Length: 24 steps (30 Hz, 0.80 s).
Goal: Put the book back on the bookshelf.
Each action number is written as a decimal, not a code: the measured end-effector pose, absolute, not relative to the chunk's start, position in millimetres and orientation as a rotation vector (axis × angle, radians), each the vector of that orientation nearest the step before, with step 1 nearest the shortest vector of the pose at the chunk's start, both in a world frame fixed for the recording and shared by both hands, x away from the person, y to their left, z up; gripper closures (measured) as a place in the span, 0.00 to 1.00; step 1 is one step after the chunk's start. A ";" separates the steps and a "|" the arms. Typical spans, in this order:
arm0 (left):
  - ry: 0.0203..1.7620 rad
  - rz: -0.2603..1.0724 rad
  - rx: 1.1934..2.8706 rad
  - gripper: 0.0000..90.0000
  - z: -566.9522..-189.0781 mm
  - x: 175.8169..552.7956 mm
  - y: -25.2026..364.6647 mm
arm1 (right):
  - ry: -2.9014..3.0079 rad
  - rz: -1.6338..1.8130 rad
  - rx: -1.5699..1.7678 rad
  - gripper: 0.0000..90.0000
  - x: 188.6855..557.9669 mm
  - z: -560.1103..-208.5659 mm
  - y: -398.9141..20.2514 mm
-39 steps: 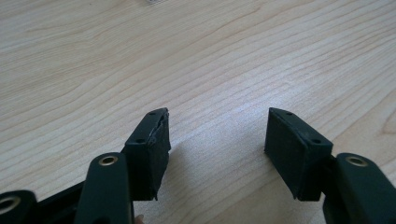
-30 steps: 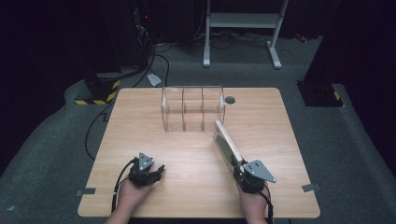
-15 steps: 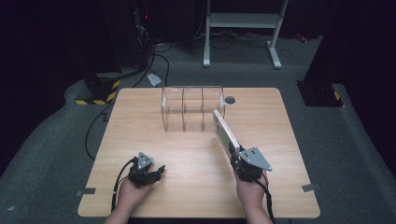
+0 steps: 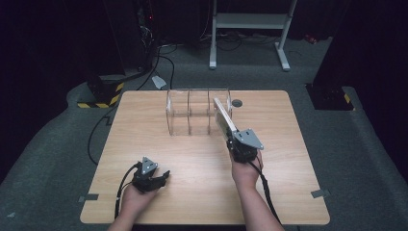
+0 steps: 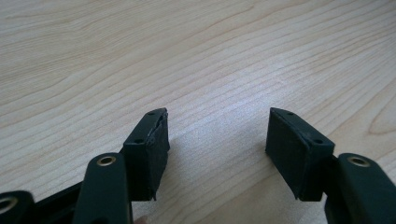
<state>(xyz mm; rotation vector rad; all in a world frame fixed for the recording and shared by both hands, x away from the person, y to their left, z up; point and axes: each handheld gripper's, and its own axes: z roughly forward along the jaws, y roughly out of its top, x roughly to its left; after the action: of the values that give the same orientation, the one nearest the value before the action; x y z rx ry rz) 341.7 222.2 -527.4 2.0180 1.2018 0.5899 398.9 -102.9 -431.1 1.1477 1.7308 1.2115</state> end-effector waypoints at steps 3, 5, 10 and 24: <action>1.205 0.580 2.013 0.43 -527.6 342.5 223.1 | 1.730 1.185 1.156 0.84 411.5 -430.7 -97.6; 1.206 0.574 2.014 0.43 -527.6 342.7 223.5 | 1.728 1.175 1.158 0.84 419.1 -430.2 -95.3; 1.208 0.573 2.014 0.43 -527.5 342.7 223.6 | 1.717 1.158 1.172 0.84 433.8 -428.6 -89.2; 1.205 0.581 2.013 0.43 -527.6 342.2 222.9 | 1.702 1.115 1.198 0.84 463.3 -429.8 -75.6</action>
<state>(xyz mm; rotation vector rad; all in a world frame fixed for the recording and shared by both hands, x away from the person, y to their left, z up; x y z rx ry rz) 342.2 222.9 -527.6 2.0135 1.2052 0.5809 463.3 -75.6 -429.8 1.1981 1.7018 1.1151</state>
